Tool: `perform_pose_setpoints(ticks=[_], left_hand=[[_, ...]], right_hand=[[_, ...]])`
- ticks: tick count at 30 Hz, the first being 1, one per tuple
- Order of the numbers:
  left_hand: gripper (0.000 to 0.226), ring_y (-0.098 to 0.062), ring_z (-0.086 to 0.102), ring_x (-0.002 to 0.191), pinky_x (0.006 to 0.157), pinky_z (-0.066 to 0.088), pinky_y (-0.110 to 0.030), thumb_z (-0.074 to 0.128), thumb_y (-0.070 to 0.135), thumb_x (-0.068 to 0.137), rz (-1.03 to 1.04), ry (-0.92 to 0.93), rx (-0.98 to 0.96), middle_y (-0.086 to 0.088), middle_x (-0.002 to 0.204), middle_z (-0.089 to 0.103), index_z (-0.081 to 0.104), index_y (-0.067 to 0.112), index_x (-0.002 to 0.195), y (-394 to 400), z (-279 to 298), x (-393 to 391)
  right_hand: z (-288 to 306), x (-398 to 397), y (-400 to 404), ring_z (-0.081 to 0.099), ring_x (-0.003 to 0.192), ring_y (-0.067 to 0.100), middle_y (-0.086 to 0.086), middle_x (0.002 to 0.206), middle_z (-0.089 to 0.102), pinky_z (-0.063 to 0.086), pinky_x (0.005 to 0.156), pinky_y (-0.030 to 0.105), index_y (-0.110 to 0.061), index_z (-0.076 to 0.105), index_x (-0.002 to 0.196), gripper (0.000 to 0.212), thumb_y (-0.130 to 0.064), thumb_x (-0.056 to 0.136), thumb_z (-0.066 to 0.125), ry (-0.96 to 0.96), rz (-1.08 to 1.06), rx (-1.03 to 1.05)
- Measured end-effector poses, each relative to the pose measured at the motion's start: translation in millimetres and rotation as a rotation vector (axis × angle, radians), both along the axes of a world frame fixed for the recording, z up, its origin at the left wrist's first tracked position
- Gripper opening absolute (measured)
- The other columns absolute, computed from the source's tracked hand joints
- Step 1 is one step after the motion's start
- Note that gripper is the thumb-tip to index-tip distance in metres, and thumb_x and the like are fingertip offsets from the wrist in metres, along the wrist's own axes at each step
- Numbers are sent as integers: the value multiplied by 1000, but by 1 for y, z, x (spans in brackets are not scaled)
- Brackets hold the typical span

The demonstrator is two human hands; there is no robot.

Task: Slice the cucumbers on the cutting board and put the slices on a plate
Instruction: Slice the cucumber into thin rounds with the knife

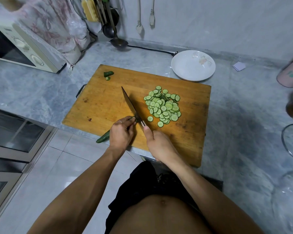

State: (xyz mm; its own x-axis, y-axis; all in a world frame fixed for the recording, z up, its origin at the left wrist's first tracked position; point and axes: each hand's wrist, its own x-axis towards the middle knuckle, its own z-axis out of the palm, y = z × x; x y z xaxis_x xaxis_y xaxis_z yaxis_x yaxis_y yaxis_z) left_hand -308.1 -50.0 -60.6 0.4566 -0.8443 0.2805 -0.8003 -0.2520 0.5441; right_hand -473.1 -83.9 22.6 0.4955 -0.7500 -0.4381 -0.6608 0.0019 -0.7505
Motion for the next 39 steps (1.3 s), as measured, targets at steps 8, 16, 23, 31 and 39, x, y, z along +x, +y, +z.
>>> perform_pose_setpoints(ticks=[8,16,23,31,39], left_hand=[[24,-26,69,96,85,48,-24,71,4,81,23,27,7,-10,111,72,76,10,103,1,7,-7],[21,-25,71,94,89,49,-24,71,4,82,23,37,8,-11,110,71,76,8,102,2,4,-2],[21,-22,70,94,90,52,-25,70,6,83,23,45,10,-9,111,71,76,9,103,2,4,-3],[21,-24,70,96,92,49,-24,68,3,83,24,43,25,-11,112,71,76,7,101,3,4,-2],[22,-27,70,96,92,49,-27,67,1,80,-4,41,11,-15,110,71,76,4,100,2,2,-2]], right_hand=[[1,-19,-14,55,56,25,2,59,50,57,63,51,-7,67,86,70,-59,103,24,18,-19,-24],[5,-32,-3,53,54,20,1,62,53,53,64,42,-16,53,71,61,-61,102,25,-19,16,4],[12,-34,9,49,53,16,-2,60,49,54,66,43,-19,49,69,57,-59,103,26,-50,52,-15],[17,-35,13,50,56,17,-2,62,48,51,67,41,-17,48,69,57,-57,103,24,-29,99,-57],[6,-16,7,49,55,17,-1,63,48,48,61,36,-18,47,70,58,-58,104,21,-26,61,22]])
